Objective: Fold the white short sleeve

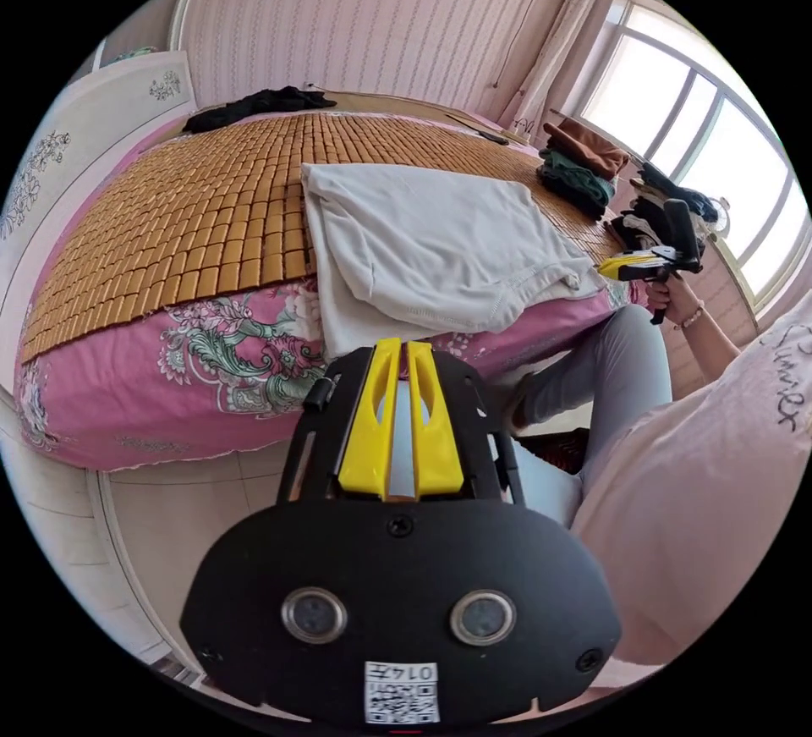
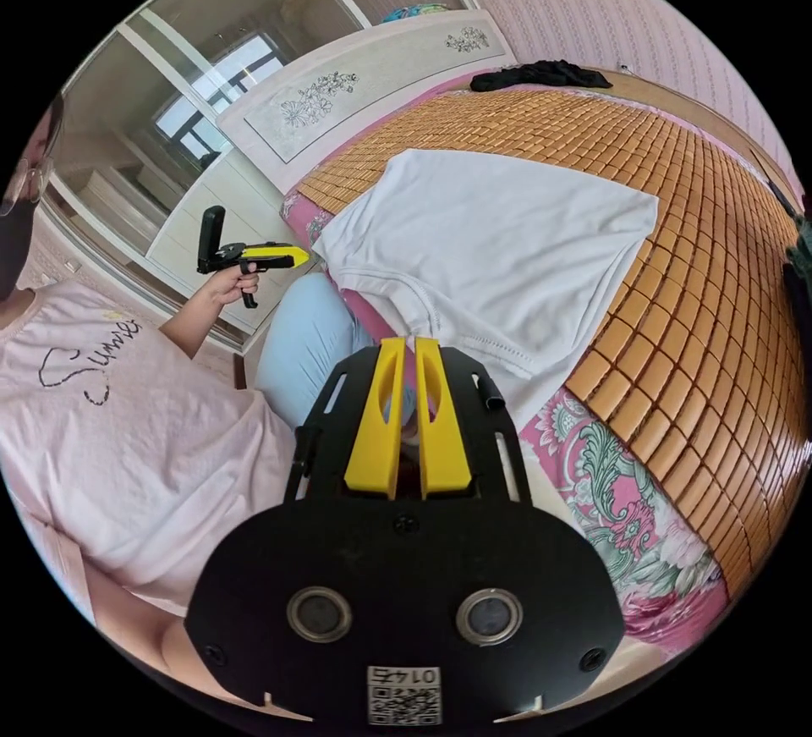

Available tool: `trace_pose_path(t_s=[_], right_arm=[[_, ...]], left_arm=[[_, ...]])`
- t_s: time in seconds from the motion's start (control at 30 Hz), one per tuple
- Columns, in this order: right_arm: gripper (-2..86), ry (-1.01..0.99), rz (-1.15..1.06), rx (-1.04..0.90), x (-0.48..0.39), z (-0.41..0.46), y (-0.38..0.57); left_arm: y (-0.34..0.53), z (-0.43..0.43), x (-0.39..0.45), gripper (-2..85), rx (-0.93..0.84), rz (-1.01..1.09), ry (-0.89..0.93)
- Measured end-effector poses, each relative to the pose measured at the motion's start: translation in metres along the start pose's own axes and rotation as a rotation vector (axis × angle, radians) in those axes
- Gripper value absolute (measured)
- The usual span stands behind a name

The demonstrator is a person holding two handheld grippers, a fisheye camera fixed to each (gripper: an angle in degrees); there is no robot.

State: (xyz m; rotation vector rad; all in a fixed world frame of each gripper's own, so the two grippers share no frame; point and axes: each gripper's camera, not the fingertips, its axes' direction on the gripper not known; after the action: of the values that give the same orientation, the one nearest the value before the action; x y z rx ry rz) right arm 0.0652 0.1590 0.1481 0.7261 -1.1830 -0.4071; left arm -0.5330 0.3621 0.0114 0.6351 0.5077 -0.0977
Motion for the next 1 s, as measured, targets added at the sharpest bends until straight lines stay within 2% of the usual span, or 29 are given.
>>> trace_pose_path(t_s=[0.17, 0.3, 0.4, 0.47, 0.57, 0.7, 0.8, 0.9, 1.0], right_arm=[[4.5, 0.22, 0.068, 0.084, -0.002, -0.005, 0.001], [5.2, 0.24, 0.076, 0.008, 0.002, 0.025, -0.004], [5.2, 0.258, 0.101, -0.09, 0.009, 0.052, -0.005], [4.6, 0.264, 0.101, -0.07, 0.007, 0.054, -0.002], [3.5, 0.275, 0.095, -0.077, 0.004, 0.062, 0.0], [4.1, 0.253, 0.122, -0.098, 0.002, 0.067, -0.006], [4.4, 0.318, 0.063, -0.051, -0.025, 0.065, -0.017], [4.5, 0.252, -0.031, -0.026, -0.053, 0.085, -0.039], [4.7, 0.203, -0.117, -0.045, -0.074, 0.124, -0.063]], left_arm=[[-0.02, 0.005, -0.026, 7.9, 0.089, -0.2, 0.027], [-0.033, 0.034, -0.04, 5.7, 0.048, -0.265, 0.073], [-0.04, 0.023, -0.042, 1.1, 0.056, -0.245, 0.051], [-0.044, 0.012, -0.041, 0.8, 0.054, -0.216, 0.018], [-0.044, 0.027, -0.047, 3.2, -0.013, -0.209, -0.015], [-0.036, 0.017, -0.048, 6.2, 0.021, -0.241, 0.009], [-0.027, -0.007, -0.025, 6.4, 0.075, -0.207, -0.012], [-0.023, -0.018, 0.021, 5.1, 0.095, -0.085, -0.018], [-0.02, -0.013, 0.064, 4.5, 0.048, 0.03, -0.165]])
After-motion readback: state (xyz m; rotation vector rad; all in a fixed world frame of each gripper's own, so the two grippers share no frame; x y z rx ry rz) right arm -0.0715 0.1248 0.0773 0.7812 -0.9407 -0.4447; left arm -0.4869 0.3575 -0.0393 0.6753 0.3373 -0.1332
